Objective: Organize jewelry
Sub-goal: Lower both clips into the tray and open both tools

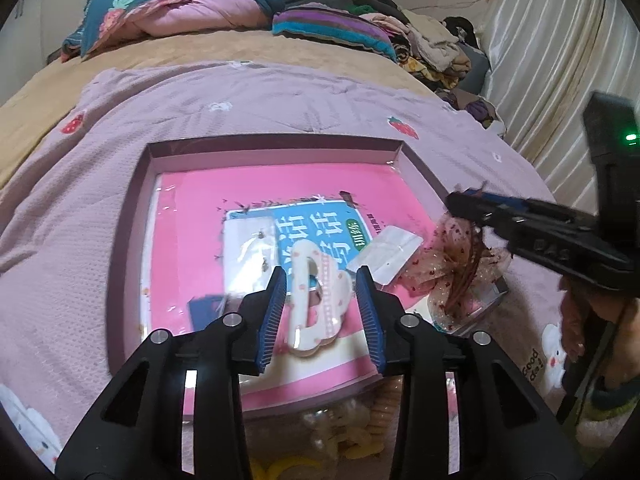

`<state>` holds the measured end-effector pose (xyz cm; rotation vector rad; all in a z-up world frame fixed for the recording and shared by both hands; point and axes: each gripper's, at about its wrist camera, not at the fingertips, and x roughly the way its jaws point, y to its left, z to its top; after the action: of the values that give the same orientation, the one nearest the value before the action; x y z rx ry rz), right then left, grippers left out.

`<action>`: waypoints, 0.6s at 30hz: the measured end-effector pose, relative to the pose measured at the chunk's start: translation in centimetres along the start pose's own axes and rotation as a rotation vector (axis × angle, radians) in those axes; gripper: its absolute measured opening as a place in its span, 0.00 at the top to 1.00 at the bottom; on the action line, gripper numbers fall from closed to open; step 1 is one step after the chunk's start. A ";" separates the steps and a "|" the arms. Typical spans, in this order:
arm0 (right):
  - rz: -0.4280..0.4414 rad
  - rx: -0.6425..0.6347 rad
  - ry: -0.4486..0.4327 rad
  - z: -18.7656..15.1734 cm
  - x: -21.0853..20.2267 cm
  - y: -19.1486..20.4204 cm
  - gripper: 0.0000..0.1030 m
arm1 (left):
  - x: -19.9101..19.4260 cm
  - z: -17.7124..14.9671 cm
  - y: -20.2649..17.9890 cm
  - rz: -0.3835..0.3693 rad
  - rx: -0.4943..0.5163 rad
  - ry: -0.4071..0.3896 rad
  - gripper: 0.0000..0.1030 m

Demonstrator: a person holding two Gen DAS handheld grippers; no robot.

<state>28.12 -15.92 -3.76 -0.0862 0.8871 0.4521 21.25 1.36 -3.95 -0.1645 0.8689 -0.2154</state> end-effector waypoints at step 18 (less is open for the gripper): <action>0.075 0.044 0.065 -0.8 3.0 2.1 0.52 | -2.6 -0.7 2.1 0.022 -0.054 -0.028 0.49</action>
<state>28.27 -13.17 -6.33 -0.0275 0.9663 0.5017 19.34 4.03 -2.95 -0.2080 0.8484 -0.1684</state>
